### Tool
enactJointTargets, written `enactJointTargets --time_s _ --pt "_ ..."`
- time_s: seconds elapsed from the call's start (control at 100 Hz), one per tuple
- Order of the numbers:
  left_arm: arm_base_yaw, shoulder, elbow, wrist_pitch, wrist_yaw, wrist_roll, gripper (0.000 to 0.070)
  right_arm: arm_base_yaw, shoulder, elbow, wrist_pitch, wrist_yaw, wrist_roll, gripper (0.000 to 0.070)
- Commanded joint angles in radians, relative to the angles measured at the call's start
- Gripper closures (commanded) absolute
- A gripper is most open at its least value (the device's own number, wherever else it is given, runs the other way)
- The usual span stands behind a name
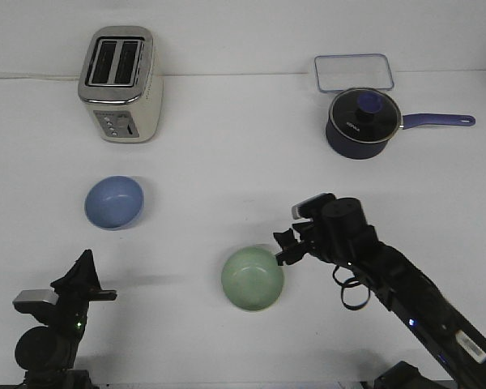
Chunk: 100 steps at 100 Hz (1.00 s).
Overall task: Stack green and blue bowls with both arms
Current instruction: 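Open the right gripper, release the green bowl, and withdraw, then reach the left gripper to the rim of the light blue bowl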
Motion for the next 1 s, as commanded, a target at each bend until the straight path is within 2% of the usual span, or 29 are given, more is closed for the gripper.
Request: enactJointTargets --time_s 0.0,0.11,0.26,0.46,0.62,0.66,0.79,0.83,0.86,0.99 --pt "0.002 0.009 0.052 -0.068 -0.015 -0.029 0.0688 -0.011 -0.054 0.01 0.018 0.023 -0.058 0.0352" --pt "0.002 0.058 0.148 -0.206 -0.06 -0.031 0.0688 -0.025 -0.174 -0.012 0.081 0.112 -0.104 0.0353" --pt "0.002 0.206 0.275 -0.216 -0.064 -0.01 0.0688 -0.024 -0.339 -0.14 0.169 0.215 -0.104 0.0353" --pt "0.002 0.537 0.53 -0.333 -0.062 0.073 0.0688 -0.024 -0.502 -0.348 0.233 0.232 -0.05 0.0353" --pt "0.002 0.818 0.751 -0.454 -0.06 0.154 0.0677 -0.024 -0.549 -0.403 0.225 0.231 -0.024 0.0353" --pt "0.003 0.874 0.795 -0.482 -0.058 0.161 0.0639 -0.024 -0.549 -0.403 0.224 0.23 -0.026 0.0353" --pt "0.003 1.044 0.917 -0.56 -0.058 0.162 0.0269 -0.024 -0.554 -0.403 0.226 0.222 -0.031 0.0353" --pt "0.003 1.079 0.937 -0.573 -0.058 0.162 0.0204 -0.024 -0.554 -0.403 0.226 0.216 -0.037 0.0353" --pt "0.003 1.104 0.949 -0.579 -0.058 0.161 0.0185 -0.024 -0.554 -0.403 0.226 0.208 -0.043 0.0353" --pt "0.017 1.19 0.973 -0.601 -0.058 0.157 0.0185 -0.024 -0.554 -0.403 0.225 0.2 -0.05 0.0353"
